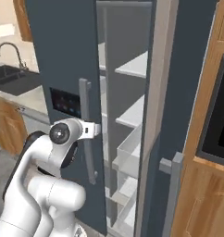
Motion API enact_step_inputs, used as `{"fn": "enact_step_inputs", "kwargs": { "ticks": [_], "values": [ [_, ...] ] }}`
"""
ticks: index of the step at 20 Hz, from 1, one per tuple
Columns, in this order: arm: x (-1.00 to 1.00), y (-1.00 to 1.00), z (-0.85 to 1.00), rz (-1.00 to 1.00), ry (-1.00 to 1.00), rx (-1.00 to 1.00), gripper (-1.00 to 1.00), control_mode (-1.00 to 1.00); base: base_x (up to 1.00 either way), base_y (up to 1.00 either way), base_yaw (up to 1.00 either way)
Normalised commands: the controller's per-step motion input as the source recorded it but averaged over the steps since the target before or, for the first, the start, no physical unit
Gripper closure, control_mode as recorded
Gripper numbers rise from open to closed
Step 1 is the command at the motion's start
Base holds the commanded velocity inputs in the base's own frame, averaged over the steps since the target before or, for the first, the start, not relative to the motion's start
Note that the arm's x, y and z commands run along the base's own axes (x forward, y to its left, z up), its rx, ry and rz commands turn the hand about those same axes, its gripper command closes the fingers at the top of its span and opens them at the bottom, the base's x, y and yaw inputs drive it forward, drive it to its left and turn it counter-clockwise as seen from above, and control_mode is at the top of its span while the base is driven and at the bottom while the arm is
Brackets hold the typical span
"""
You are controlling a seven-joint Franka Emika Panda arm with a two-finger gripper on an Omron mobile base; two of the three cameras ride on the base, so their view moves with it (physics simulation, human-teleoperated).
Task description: Take the cakes from the fridge and place them on the empty tray on the dining counter.
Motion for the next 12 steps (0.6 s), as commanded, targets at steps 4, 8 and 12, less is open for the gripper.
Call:
{"fn": "enact_step_inputs", "kwargs": {
  "ticks": [4, 8, 12],
  "values": [
    [0.0, 0.0, 0.0, 0.0, 0.0, 0.0, -1.0, 1.0, 0.57, 0.0, -0.58],
    [0.0, 0.0, 0.0, 0.0, 0.0, 0.0, -1.0, 1.0, 0.52, 0.0, -0.53],
    [0.0, 0.0, 0.0, 0.0, 0.0, 0.0, -1.0, 1.0, 0.61, 0.13, -0.39]
  ]
}}
